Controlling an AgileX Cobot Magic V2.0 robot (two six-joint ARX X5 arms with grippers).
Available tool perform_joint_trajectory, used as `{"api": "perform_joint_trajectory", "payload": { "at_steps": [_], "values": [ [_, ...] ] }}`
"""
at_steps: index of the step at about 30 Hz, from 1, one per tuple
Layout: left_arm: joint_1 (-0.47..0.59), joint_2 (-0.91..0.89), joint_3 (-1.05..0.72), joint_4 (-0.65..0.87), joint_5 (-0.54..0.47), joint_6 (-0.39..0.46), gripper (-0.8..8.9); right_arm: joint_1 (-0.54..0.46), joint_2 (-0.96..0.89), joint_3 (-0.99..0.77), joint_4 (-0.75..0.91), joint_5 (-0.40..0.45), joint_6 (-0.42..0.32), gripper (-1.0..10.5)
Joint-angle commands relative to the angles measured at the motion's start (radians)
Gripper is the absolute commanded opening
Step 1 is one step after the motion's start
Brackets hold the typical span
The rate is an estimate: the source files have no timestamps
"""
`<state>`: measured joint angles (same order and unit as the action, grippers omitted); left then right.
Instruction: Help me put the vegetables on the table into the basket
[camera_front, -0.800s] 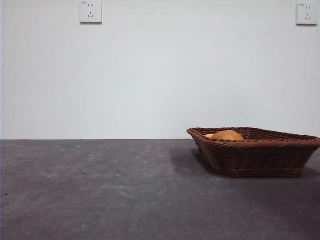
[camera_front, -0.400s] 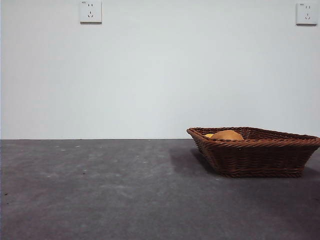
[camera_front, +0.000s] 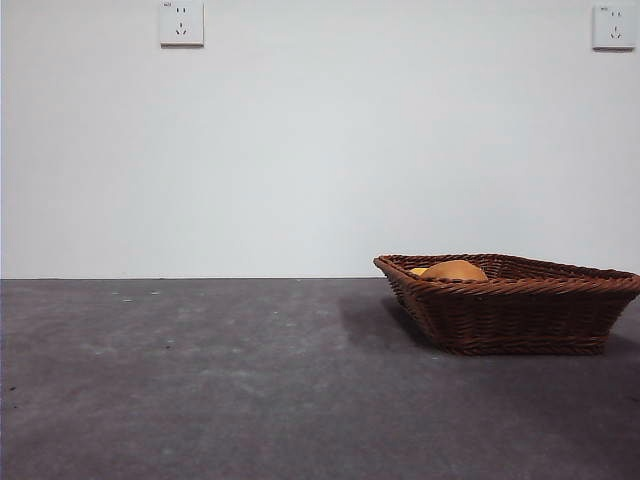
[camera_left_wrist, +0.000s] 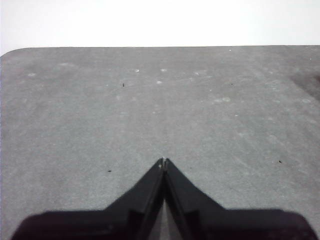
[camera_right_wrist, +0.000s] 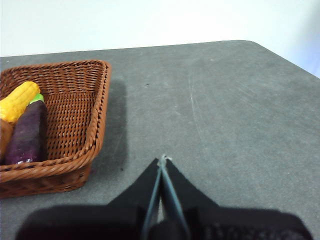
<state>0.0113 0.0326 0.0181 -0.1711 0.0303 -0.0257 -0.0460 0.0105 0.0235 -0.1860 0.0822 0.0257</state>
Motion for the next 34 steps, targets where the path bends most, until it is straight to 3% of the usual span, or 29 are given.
{"api": "perform_joint_trajectory", "payload": {
  "at_steps": [1,34],
  "values": [
    [0.003,0.001,-0.010,0.006,0.003,0.011,-0.03,0.000,-0.003,-0.009,0.006,0.004,-0.007,-0.1],
    [0.003,0.001,-0.010,0.006,0.003,0.011,-0.03,0.047,-0.003,-0.009,0.005,-0.003,-0.007,-0.1]
  ]
}}
